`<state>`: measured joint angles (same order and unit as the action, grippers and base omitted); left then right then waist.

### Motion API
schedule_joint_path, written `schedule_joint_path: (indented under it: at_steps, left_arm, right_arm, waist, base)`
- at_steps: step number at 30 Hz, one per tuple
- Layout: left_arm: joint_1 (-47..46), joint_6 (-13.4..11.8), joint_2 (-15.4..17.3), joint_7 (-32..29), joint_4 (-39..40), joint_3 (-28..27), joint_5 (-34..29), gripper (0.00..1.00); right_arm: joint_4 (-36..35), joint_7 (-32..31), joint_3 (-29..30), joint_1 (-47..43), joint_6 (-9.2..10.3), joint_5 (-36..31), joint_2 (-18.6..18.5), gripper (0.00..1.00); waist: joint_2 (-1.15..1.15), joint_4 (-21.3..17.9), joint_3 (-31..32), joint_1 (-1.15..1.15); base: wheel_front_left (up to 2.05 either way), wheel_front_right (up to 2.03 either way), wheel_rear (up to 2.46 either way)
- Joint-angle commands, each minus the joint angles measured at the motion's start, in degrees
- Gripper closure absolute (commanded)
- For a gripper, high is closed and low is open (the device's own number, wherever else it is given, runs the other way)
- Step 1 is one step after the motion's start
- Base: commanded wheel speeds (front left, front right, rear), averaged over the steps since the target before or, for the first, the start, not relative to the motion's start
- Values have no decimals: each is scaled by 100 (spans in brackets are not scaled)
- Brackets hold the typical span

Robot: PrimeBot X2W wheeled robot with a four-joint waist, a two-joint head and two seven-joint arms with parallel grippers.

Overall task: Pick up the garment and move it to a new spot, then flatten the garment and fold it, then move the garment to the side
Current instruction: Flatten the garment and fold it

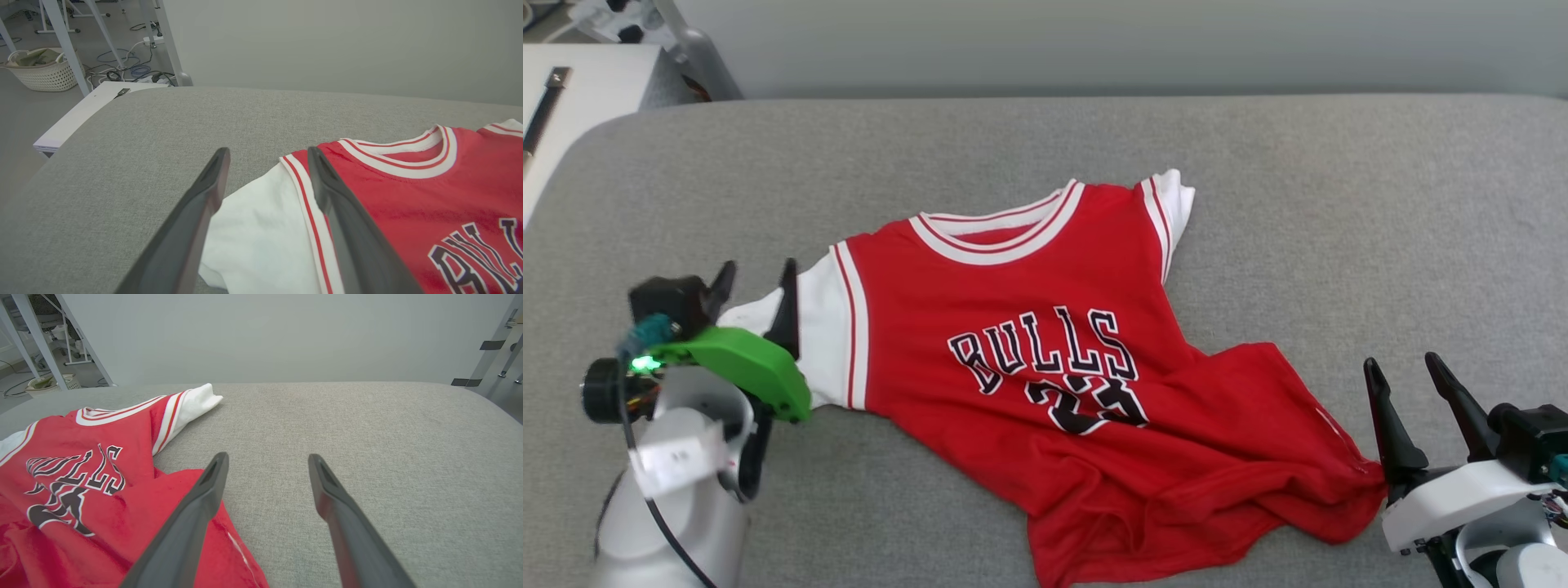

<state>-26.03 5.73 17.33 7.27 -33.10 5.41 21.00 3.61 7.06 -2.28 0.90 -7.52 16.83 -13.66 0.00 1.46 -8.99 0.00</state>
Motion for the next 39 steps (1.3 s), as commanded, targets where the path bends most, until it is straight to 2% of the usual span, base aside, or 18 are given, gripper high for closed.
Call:
schedule_joint_path:
  at_steps: [1, 7, 14, 17, 21, 25, 32, 35, 39]
  left_arm:
    - [181, 40, -32, 209, 142, 104, -124, 0]
    - [857, 58, -250, 689, 1114, 557, -424, 0]
    - [1782, -190, -664, 769, 2174, 550, -498, 0]
    - [1971, -156, -720, 771, 2453, 534, -523, 0]
    - [2012, -111, -609, 772, 2557, 595, -668, 0]
    - [1931, -121, -641, 772, 2679, 538, -665, 0]
    - [1691, -95, -841, 772, 2755, 555, -711, 0]
    - [1605, -92, -925, 773, 2768, 511, -722, 0]
    - [1481, -66, -1003, 773, 2771, 460, -767, 0]
  right_arm:
    - [-16, -18, 27, -71, 3, 17, -20, 0]
    - [-55, -63, 98, -248, 3, 30, -23, 0]
    - [-105, -102, 115, -414, 3, 63, -10, 0]
    - [-119, -223, 58, -439, 3, 145, -94, 0]
    - [-200, -595, -95, -258, 3, 271, -330, 0]
    - [-245, -1447, -405, 186, 3, 575, -754, 0]
    - [-184, -3853, -856, 1397, 3, 1653, -1342, 0]
    - [-37, -4573, -881, 1983, 3, 1775, -1486, 0]
    - [384, -5314, -748, 2706, 3, 1842, -1488, 0]
  waist:
    - [0, 175, 263, 0]
    - [0, 297, 507, 0]
    - [0, 416, 629, 0]
    - [0, 515, 596, 0]
    - [0, 668, 449, 0]
    - [0, 850, 192, 0]
    - [0, 1269, -376, 0]
    - [0, 1428, -605, 0]
    - [0, 1662, -885, 0]
  base:
    - [0, 0, 0]
    - [0, 0, 0]
    - [0, 0, 0]
    - [0, 0, 0]
    - [0, 0, 0]
    - [0, 0, 0]
    - [0, 0, 0]
    - [0, 0, 0]
    - [0, 0, 0]
